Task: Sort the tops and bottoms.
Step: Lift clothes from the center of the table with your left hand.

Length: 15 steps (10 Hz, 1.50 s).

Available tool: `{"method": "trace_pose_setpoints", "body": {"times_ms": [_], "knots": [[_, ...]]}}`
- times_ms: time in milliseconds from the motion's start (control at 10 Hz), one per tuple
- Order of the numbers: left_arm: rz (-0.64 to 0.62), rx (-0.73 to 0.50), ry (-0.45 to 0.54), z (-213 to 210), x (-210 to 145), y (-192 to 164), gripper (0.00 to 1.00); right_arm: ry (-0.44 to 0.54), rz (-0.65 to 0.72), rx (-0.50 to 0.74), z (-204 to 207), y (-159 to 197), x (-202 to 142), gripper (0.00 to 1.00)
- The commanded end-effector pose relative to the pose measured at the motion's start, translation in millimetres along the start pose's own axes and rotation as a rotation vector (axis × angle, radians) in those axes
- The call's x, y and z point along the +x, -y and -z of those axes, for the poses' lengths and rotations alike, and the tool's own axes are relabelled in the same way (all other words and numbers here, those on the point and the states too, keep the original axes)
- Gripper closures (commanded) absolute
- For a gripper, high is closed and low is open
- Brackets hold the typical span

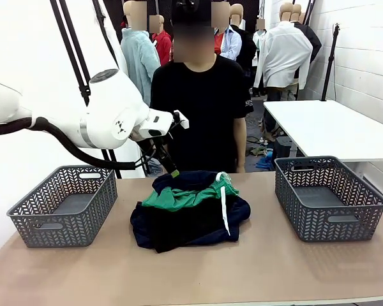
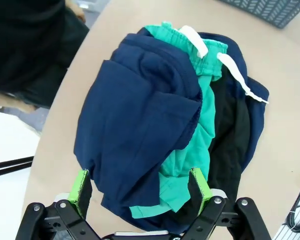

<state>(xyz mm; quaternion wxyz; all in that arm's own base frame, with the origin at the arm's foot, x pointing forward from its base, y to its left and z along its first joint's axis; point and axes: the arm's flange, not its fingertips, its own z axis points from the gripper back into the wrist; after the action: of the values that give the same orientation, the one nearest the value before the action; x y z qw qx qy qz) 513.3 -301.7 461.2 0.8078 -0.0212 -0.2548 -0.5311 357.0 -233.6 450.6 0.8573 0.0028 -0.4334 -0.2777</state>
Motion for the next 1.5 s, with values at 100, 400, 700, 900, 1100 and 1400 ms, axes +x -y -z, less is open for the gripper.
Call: {"method": "trace_pose_setpoints", "body": {"times_ms": [100, 400, 700, 900, 1100, 1400], "knots": [[0.032, -0.092, -0.039, 10.2, 1.9, -2.8, 0.00, -0.004, 0.007, -0.005, -1.0, -0.9, 0.4, 0.00], [0.055, -0.078, -0.032, 31.6, -2.3, -5.2, 0.00, -0.004, 0.007, -0.005, -1.0, -0.9, 0.4, 0.00], [0.053, -0.087, -0.017, 42.4, -3.3, -10.0, 0.00, -0.004, 0.007, -0.005, -1.0, -0.9, 0.4, 0.00], [0.049, -0.126, -0.023, 48.6, -2.9, -14.1, 0.00, -0.004, 0.007, -0.005, -1.0, -0.9, 0.4, 0.00], [0.026, -0.162, 0.004, 45.0, -1.5, -17.0, 0.30, -0.004, 0.007, -0.005, -1.0, -0.9, 0.4, 0.00], [0.013, -0.150, 0.008, 44.5, -1.9, -19.6, 0.90, -0.004, 0.007, -0.005, -1.0, -0.9, 0.4, 0.00]]}}
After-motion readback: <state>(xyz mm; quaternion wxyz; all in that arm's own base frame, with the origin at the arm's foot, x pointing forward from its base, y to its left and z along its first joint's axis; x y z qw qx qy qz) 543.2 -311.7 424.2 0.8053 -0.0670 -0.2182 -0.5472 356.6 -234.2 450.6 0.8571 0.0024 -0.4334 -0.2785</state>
